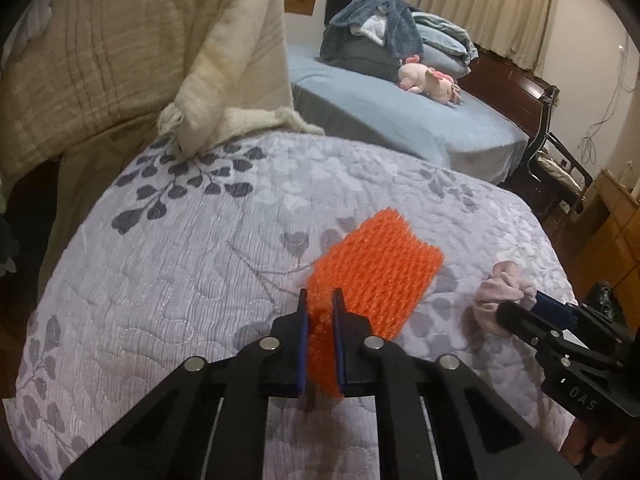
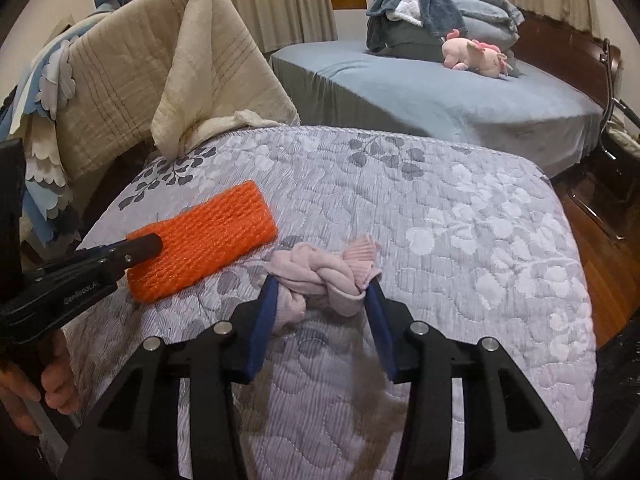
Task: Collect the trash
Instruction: 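Lift the orange scrubber and pink sock and carry both over the bin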
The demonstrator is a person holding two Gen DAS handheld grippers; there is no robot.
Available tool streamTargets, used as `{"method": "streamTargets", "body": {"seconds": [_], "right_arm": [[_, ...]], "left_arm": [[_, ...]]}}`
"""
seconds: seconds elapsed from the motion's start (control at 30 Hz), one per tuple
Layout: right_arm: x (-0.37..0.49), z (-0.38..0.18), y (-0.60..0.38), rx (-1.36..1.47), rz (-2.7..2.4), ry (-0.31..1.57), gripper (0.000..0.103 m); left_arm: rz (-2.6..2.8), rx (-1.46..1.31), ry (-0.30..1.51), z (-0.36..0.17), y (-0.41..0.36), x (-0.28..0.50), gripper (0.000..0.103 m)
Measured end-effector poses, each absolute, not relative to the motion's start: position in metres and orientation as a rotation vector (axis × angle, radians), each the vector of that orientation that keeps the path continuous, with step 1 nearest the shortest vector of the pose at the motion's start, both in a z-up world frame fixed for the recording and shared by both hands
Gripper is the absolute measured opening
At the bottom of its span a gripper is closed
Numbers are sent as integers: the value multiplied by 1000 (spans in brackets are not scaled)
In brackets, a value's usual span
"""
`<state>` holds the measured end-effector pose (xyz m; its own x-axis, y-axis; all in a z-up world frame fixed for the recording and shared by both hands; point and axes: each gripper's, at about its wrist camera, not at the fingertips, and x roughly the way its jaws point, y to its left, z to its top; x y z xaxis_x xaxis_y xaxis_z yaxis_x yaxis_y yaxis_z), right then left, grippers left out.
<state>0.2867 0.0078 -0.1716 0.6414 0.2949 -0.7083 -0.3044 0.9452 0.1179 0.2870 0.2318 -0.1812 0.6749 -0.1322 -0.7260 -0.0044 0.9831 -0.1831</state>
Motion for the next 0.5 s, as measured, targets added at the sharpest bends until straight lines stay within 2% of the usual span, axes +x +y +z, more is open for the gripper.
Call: {"method": "streamTargets", "body": {"seconds": [0.5], "right_arm": [[256,-132,-24,32,341,719,33]], "left_arm": [[-35,-126,714,-136,198,244,10]]}}
